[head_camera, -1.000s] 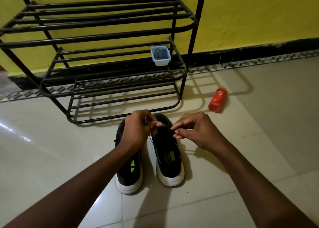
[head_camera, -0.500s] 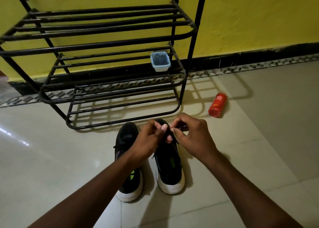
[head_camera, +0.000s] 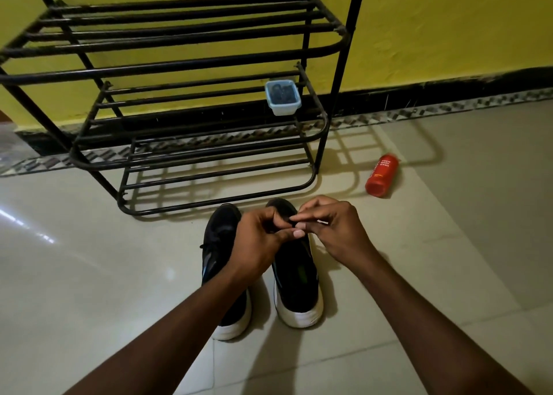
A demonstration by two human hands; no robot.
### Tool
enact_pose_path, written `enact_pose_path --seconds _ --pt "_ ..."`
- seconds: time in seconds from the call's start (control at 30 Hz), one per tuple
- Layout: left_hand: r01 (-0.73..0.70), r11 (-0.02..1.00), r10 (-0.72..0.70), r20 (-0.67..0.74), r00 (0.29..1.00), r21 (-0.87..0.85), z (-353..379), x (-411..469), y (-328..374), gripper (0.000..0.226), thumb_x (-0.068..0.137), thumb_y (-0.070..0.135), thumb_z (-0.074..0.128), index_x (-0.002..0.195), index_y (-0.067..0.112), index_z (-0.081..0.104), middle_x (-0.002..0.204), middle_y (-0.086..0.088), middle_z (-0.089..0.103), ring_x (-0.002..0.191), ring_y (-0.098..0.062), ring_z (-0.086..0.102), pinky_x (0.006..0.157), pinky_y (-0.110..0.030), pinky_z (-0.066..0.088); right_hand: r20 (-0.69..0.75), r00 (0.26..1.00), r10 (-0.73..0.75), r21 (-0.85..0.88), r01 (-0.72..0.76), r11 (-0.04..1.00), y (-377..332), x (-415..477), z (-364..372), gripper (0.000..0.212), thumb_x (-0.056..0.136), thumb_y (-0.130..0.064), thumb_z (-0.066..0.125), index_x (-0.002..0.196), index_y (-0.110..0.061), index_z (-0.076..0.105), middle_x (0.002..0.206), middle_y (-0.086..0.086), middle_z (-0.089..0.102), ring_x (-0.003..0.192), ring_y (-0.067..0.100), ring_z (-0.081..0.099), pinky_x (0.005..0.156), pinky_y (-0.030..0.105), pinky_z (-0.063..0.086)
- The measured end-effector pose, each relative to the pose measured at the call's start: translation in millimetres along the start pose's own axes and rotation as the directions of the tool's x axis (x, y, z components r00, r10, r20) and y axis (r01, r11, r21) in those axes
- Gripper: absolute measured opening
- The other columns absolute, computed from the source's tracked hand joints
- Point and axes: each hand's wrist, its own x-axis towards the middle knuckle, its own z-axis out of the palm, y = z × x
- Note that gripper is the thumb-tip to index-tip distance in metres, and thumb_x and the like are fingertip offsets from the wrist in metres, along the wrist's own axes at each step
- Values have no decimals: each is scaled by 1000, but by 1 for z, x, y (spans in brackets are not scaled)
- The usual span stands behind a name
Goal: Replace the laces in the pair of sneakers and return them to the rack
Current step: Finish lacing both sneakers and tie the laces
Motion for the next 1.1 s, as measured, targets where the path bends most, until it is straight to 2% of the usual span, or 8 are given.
enact_pose_path --seconds 0.17,0.27,0.43,0.67,0.77,0.87,1.0,1.1 --pt "24 993 -22 -23 999 114 0 -2 2 13 74 13 88 77 13 76 79 1 77 77 -11 75 73 -36 63 28 999 -16 -89 19 996 0 5 -4 20 76 -2 82 91 -16 82 90 -7 73 89 8 70 77 24 55" --pt "53 994 -50 -36 998 95 0 -3 6 12 81 11 82 89 14 73 82 1 77 74 -8 73 63 -22 57 19 994 -104 -216 106 971 1 5 -4 16 76 -5 83 90 -13 81 89 -5 72 85 8 69 74 28 59" --pt "133 989 -137 -61 989 -64 -5 -1 4 16 97 -5 58 97 10 66 89 -9 74 76 -24 75 53 -26 54 -23 966 -259 -348 235 907 1 3 5 15 74 -2 82 88 -6 80 88 2 70 80 13 66 73 19 53" --pt "125 992 -127 -107 986 -29 -5 0 -3 16 89 -4 70 94 11 66 89 -8 70 79 -23 74 58 -30 59 -83 964 -254 -359 209 910 11 -6 15 13 77 -1 81 88 -7 79 87 2 70 78 11 66 71 20 54" --pt "60 989 -34 -188 982 134 -6 -3 -3 20 88 1 72 92 20 68 84 4 72 81 -9 71 70 -27 61 -178 969 -172 -328 107 939 13 -13 16 17 78 -1 80 91 -11 75 84 -2 71 76 4 67 71 21 56" --pt "91 945 -27 -201 979 315 -11 -16 -3 22 87 1 71 96 20 69 83 8 72 80 -2 69 72 -22 58 -264 961 -83 -306 -1 952 20 -24 9 20 79 3 77 91 -12 74 83 -5 72 73 0 66 69 8 47" --pt "87 805 40 -200 979 587 -25 -30 -9 21 87 7 70 104 20 72 88 8 74 76 -2 63 62 -18 51 -315 949 32 -308 -134 942 33 -39 -1 22 78 2 78 88 -16 70 73 -9 69 71 5 65 66 17 51" --pt "57 660 142 -200 969 749 -33 -34 -12 15 87 13 72 99 20 77 88 1 75 80 -17 65 64 -25 47 -342 935 95 -270 -194 943 41 -48 -7 24 77 -1 81 88 -18 68 70 -10 69 69 5 66 68 19 54"
